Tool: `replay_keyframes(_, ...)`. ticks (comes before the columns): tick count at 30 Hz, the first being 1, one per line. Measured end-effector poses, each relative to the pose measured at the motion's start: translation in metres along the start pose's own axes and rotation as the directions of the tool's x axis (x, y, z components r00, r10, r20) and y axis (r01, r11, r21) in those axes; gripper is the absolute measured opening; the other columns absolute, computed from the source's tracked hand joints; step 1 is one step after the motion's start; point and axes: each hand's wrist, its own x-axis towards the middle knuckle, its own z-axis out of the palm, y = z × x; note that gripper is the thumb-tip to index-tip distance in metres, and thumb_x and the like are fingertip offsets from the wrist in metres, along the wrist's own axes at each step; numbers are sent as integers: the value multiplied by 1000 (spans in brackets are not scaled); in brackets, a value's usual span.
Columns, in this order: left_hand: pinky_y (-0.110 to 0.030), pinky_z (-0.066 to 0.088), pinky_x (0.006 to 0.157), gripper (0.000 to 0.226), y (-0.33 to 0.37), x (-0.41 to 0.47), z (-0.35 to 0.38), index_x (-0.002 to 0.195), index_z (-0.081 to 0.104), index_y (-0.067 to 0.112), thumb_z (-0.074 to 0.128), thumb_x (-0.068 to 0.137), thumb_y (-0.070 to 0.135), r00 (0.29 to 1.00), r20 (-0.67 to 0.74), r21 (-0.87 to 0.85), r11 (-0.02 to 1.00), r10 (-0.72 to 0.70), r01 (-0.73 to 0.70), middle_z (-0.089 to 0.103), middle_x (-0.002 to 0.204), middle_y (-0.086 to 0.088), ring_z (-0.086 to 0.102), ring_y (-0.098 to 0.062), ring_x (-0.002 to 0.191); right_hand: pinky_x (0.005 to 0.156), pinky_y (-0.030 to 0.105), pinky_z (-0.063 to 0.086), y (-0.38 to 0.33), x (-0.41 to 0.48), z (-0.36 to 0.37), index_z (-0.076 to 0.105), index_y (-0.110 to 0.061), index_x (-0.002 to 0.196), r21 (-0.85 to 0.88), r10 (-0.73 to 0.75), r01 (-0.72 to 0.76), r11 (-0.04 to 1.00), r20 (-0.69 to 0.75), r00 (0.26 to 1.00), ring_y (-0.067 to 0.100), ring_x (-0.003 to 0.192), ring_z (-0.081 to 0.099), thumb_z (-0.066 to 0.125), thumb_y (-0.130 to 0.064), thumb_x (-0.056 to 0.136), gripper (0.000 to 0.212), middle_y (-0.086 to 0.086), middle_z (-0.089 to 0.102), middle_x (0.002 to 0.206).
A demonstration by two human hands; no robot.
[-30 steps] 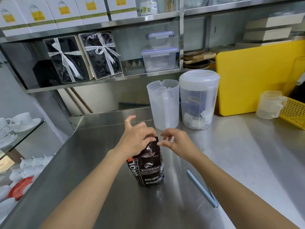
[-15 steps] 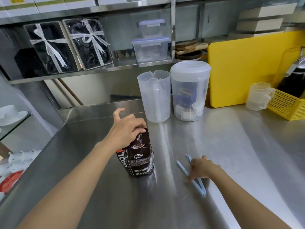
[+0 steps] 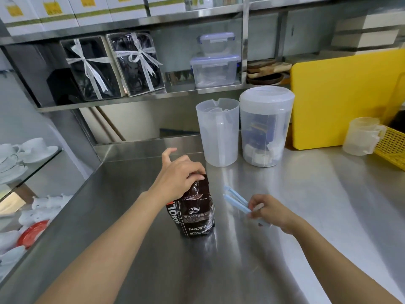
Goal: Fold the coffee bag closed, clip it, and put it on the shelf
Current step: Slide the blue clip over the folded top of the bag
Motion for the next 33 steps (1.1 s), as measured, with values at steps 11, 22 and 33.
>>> replay_keyframes(11,-24,-6,99,7,0,1,-1,86,67,21,60,84,21,1000,-16,18,1000,4,-4,58,71,11,55,-13,86,76,37,50,-67,6,-11,57,-18,70,-83,-287,297,951,116,951,31,98,58,68,-7,74,16,15,63,108)
replay_keyframes(22,-30,-4,102,10,-2,1,2,84,68,22,58,86,20,999,-29,41,999,16,-15,63,75,8,54,-11,87,69,25,45,-110,16,-7,57,-16,84,-260,-386,413,873,148,910,19,78,55,72,-2,70,25,5,63,88)
replay_keyframes(33,-38,-5,103,10,-17,-15,-3,89,67,30,59,84,32,992,-89,97,990,-89,97,67,87,12,51,-9,96,56,3,41,-109,24,-5,56,-14,86,-240,-410,412,879,63,910,10,69,56,70,3,70,27,2,63,81)
